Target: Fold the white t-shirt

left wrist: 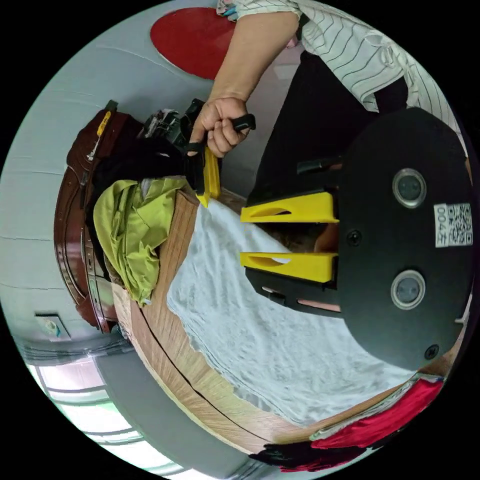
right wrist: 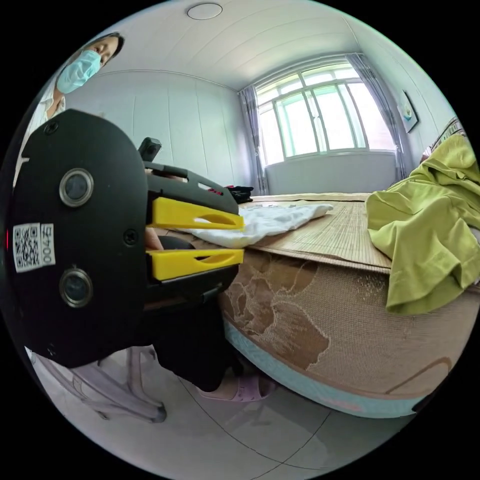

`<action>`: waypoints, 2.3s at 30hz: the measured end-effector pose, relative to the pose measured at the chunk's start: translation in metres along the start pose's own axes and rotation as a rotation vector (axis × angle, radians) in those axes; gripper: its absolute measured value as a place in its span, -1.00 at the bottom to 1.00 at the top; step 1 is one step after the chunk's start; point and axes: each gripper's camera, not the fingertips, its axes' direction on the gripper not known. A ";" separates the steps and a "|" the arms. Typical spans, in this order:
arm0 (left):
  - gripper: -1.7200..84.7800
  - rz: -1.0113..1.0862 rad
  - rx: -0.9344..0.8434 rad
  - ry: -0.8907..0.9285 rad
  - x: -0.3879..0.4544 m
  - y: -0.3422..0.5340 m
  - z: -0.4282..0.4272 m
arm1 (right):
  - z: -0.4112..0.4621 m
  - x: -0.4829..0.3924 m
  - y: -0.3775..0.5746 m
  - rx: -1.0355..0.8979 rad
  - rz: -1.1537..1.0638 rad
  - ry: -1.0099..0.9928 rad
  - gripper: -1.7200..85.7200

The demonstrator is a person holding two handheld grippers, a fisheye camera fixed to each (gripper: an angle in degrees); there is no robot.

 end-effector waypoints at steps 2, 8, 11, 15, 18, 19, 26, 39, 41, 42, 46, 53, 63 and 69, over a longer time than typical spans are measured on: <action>-0.74 0.078 -0.021 -0.034 0.031 -0.021 0.011 | -0.004 -0.003 -0.010 -0.007 0.003 0.023 -0.87; -0.72 0.285 -0.061 -0.216 0.121 -0.073 0.043 | -0.011 -0.031 -0.031 -0.037 -0.075 0.068 -0.87; -0.74 0.369 -0.096 -0.393 0.156 -0.091 0.062 | -0.010 -0.040 -0.041 -0.061 -0.111 0.073 -0.88; -0.87 0.328 -0.125 -0.544 0.170 -0.106 0.080 | -0.008 -0.042 -0.051 -0.085 -0.146 0.041 -0.87; -0.91 0.187 -0.078 -0.460 0.156 -0.115 0.063 | -0.007 -0.038 -0.060 -0.086 -0.206 0.039 -0.83; -0.92 0.148 -0.063 -0.435 0.150 -0.115 0.058 | -0.009 -0.032 -0.067 -0.078 -0.214 0.021 -0.78; -0.94 -0.065 0.066 -0.275 0.109 -0.103 0.016 | 0.032 0.017 -0.153 -0.183 -0.106 -0.076 -0.58; -0.94 -0.117 0.119 -0.252 0.102 -0.060 0.004 | 0.207 0.062 -0.272 -0.357 -0.163 0.188 -0.60; -0.94 -0.128 0.129 -0.241 0.097 -0.053 0.000 | 0.237 0.079 -0.282 -0.389 -0.188 0.214 -0.64; -0.94 -0.136 0.138 -0.236 0.093 -0.047 -0.003 | 0.244 0.084 -0.284 -0.395 -0.193 0.213 -0.65; -0.94 -0.168 0.164 -0.217 0.078 -0.028 -0.014 | 0.288 0.120 -0.294 -0.436 -0.233 0.210 -0.71; -0.94 -0.295 0.216 -0.166 0.036 0.025 -0.040 | 0.353 0.171 -0.285 -0.423 -0.280 0.156 -0.85; -0.94 -0.606 0.416 -0.093 -0.046 0.157 -0.129 | 0.465 0.126 -0.196 -0.404 -0.429 0.318 -0.86; -0.94 -0.860 0.563 0.056 -0.118 0.278 -0.180 | 0.576 0.104 -0.104 -0.421 -0.552 0.449 -0.86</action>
